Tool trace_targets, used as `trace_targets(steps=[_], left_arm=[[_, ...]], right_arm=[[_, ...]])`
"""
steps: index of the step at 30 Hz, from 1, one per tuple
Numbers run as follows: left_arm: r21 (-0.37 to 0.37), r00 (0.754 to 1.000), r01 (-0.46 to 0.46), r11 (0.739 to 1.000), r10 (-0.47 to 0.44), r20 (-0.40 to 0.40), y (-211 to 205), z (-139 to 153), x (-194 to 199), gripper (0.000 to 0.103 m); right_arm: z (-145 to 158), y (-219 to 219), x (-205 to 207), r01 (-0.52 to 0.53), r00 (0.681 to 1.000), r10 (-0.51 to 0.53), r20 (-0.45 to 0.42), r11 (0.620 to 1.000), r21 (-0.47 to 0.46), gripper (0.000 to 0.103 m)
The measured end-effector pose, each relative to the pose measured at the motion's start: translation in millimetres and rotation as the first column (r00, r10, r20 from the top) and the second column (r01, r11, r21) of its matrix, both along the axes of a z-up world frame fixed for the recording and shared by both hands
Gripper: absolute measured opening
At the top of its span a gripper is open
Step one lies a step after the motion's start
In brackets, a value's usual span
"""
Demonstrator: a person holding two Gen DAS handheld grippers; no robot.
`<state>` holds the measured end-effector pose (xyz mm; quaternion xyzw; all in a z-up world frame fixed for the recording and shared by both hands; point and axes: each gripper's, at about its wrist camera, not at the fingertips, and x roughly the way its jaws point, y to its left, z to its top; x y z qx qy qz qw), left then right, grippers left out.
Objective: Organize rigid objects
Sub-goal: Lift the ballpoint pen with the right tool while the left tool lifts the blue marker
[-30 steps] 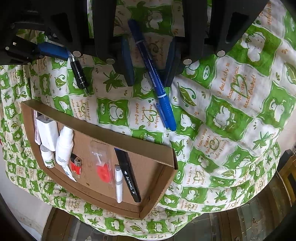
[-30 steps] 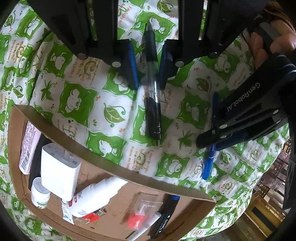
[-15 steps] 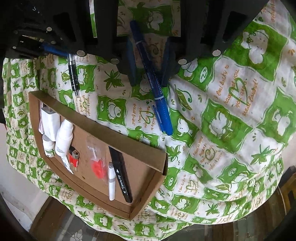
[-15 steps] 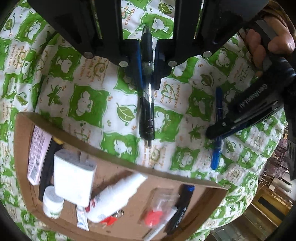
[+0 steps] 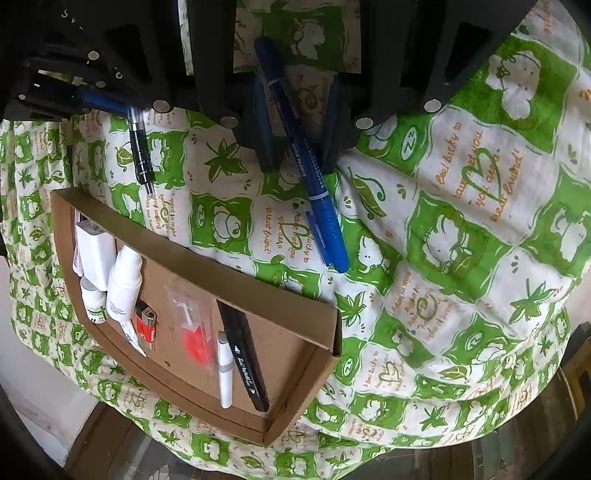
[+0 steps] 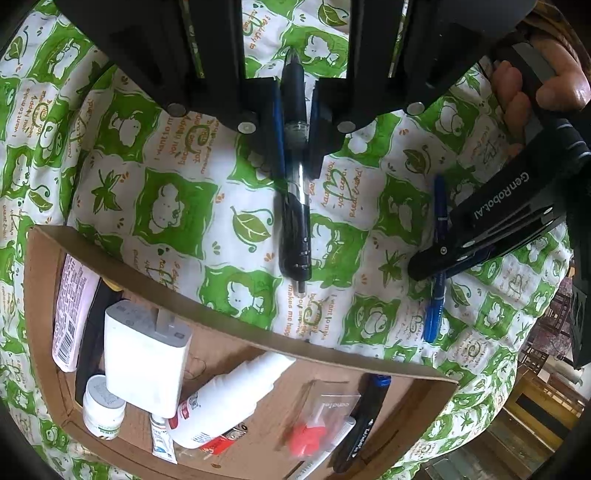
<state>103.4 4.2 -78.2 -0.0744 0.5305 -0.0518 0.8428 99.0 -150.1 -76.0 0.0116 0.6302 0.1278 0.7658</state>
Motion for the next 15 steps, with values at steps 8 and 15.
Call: trace_targets(steps=[8, 15], left_arm=[[-0.139, 0.999, 0.033, 0.990, -0.035, -0.008, 13, 9, -19, 0.009], [-0.112, 0.996, 0.055, 0.992, -0.063, -0.069, 6, -5, -12, 0.009]], right_arm=[[12, 0, -8, 0.032, 0.999, -0.031, -0.017, 0.996, 0.087, 0.010], [-3, -2, -9, 0.027, 0.998, -0.024, -0.054, 0.999, 0.047, 0.010]])
